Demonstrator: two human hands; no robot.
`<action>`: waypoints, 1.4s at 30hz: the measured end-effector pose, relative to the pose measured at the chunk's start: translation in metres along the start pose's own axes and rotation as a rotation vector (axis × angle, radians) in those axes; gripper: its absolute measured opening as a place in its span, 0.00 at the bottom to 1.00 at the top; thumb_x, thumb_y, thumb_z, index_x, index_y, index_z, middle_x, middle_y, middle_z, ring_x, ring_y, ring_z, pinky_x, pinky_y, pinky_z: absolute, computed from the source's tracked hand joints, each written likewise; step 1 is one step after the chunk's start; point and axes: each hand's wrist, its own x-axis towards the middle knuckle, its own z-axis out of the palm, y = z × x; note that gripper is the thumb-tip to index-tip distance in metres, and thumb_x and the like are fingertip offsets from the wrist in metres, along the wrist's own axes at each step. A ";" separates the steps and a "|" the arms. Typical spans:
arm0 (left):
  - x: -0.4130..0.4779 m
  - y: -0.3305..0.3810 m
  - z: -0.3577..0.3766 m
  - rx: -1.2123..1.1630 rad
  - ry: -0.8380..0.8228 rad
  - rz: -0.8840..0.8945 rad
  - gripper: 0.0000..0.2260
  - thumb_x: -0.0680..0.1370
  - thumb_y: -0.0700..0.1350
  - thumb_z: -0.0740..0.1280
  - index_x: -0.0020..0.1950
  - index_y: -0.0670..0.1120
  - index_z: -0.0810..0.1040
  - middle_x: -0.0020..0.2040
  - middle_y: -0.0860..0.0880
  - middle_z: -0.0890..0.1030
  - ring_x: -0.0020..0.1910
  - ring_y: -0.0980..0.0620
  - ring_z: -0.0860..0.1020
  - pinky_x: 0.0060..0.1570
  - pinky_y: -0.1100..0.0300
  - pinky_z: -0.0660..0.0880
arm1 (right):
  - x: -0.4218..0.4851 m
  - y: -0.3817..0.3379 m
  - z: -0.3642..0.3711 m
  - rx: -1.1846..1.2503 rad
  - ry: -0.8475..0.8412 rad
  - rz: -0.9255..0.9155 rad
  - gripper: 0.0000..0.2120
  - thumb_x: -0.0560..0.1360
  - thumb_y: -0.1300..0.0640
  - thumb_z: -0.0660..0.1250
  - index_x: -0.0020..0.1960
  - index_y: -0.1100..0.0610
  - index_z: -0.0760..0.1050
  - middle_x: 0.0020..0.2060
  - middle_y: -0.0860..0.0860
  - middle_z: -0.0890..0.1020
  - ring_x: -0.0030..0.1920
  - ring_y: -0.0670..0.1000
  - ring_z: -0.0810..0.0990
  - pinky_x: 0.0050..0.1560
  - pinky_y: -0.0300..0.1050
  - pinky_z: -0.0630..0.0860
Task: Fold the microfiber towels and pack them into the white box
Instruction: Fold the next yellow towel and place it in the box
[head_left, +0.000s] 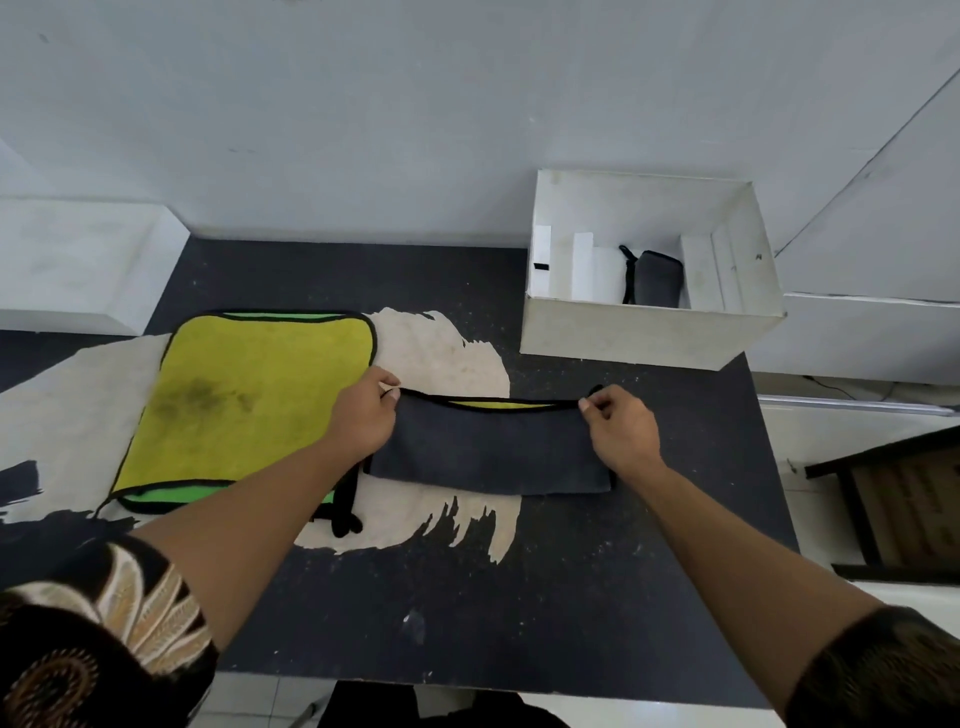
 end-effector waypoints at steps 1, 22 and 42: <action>0.002 0.000 0.000 0.012 -0.008 -0.025 0.09 0.81 0.46 0.63 0.59 0.44 0.74 0.42 0.50 0.78 0.39 0.53 0.75 0.40 0.57 0.70 | 0.004 -0.001 0.000 0.003 0.002 0.014 0.07 0.79 0.49 0.66 0.51 0.52 0.76 0.36 0.43 0.76 0.41 0.48 0.76 0.37 0.42 0.68; -0.001 -0.007 0.004 0.256 -0.124 -0.107 0.09 0.80 0.43 0.65 0.52 0.37 0.77 0.48 0.41 0.80 0.49 0.43 0.78 0.45 0.54 0.72 | 0.024 0.000 0.004 -0.027 -0.004 0.181 0.09 0.79 0.55 0.66 0.58 0.53 0.77 0.50 0.52 0.81 0.52 0.55 0.80 0.44 0.42 0.70; -0.016 0.000 -0.025 0.265 -0.456 -0.228 0.16 0.75 0.37 0.71 0.60 0.35 0.74 0.58 0.39 0.78 0.57 0.42 0.77 0.59 0.49 0.76 | -0.011 0.000 -0.012 -0.096 -0.157 0.124 0.24 0.77 0.63 0.65 0.72 0.59 0.65 0.66 0.58 0.75 0.65 0.59 0.74 0.62 0.50 0.73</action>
